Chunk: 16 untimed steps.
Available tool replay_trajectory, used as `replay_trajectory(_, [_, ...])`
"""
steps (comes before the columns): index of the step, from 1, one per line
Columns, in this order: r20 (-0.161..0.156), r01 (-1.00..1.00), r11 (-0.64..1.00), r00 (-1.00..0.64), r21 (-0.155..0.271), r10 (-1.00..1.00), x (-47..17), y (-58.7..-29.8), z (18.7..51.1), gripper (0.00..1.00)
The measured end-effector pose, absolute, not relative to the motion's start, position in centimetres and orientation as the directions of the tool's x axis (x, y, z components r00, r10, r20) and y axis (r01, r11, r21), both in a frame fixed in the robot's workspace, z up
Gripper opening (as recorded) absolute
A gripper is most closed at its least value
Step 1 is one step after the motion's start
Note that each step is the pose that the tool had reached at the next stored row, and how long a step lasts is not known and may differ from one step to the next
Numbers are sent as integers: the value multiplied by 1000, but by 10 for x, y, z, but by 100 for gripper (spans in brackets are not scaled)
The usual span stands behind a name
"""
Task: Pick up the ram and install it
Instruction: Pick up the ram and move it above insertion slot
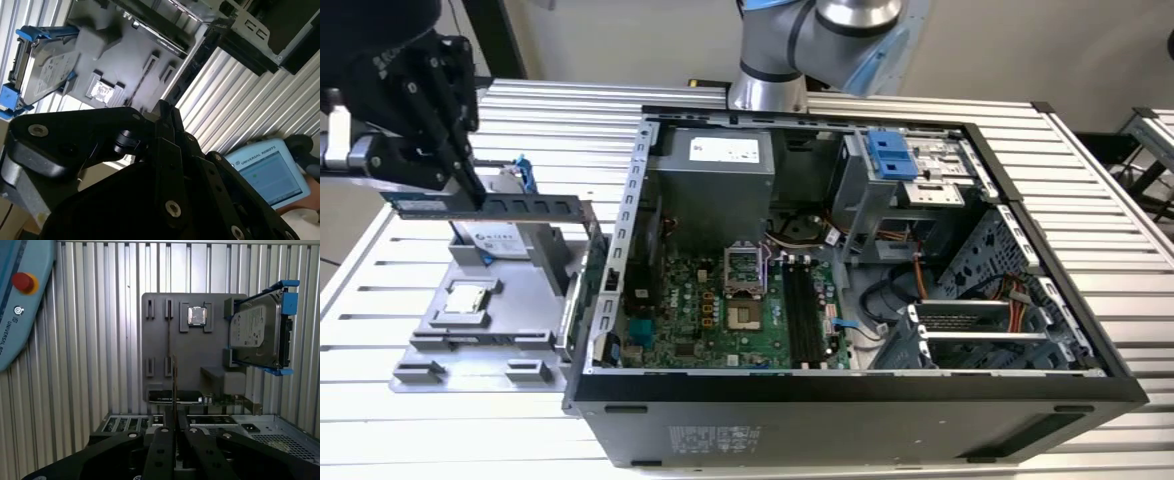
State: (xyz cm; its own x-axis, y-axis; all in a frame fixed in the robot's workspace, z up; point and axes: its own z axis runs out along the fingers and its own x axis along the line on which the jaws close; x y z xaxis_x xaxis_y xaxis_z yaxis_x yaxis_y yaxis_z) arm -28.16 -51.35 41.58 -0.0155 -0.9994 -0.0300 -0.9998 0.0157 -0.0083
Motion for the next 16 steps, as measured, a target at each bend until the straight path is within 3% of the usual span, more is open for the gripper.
replay_trajectory(16, [-30, -1000, 16, -15, -8, -999, -216, -514, 416, 0])
